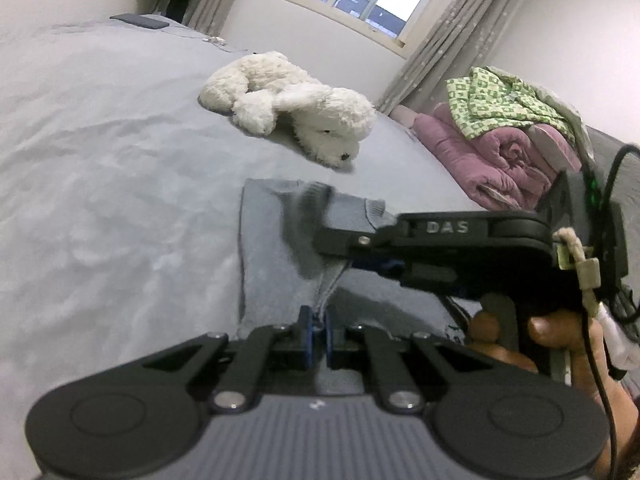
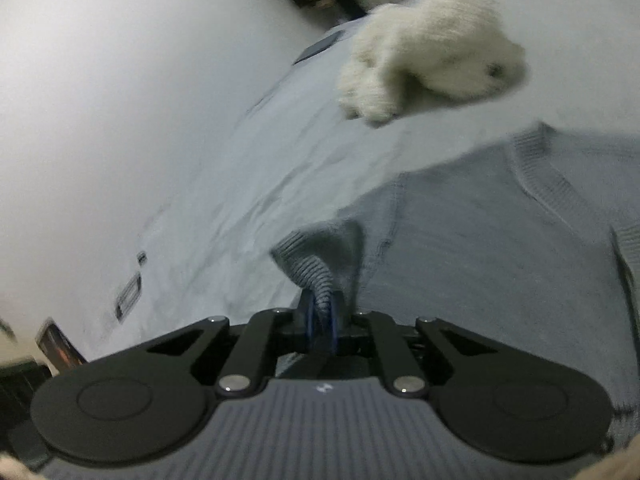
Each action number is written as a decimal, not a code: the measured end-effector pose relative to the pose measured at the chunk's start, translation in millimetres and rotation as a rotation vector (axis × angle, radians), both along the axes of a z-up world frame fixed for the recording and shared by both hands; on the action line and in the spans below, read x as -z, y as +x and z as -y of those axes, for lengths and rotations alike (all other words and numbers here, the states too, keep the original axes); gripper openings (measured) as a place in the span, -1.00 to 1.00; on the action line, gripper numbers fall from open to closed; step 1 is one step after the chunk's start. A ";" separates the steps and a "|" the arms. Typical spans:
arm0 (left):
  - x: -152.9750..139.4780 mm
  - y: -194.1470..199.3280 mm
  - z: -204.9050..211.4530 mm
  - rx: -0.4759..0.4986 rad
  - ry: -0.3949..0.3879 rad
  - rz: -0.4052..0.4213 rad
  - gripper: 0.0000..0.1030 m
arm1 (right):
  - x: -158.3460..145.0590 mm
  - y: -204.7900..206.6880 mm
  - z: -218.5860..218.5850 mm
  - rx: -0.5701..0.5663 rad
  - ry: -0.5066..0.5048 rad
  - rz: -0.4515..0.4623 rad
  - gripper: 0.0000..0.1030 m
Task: Fold clothes
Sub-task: 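Grasp the other sleeve with the left gripper while the right gripper pinches the shoulder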
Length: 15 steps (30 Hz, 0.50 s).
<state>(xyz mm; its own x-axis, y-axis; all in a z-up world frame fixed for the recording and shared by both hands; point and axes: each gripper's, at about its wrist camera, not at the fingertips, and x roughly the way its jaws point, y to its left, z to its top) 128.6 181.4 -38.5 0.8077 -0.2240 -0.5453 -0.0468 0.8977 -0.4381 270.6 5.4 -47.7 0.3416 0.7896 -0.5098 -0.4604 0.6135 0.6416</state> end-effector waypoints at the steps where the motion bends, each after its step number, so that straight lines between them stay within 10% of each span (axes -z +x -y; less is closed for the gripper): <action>1: 0.7 0.0 0.0 0.002 -0.001 -0.004 -0.89 | 3.7 1.4 4.7 0.016 0.014 -0.022 -0.82; 9: 2.3 0.5 4.3 0.014 0.027 -0.006 -0.89 | 18.0 6.4 29.4 0.147 0.095 -0.131 -0.82; 15: 5.3 2.5 6.3 0.017 0.051 -0.020 -0.89 | 22.3 9.8 43.0 0.224 0.153 -0.196 -0.35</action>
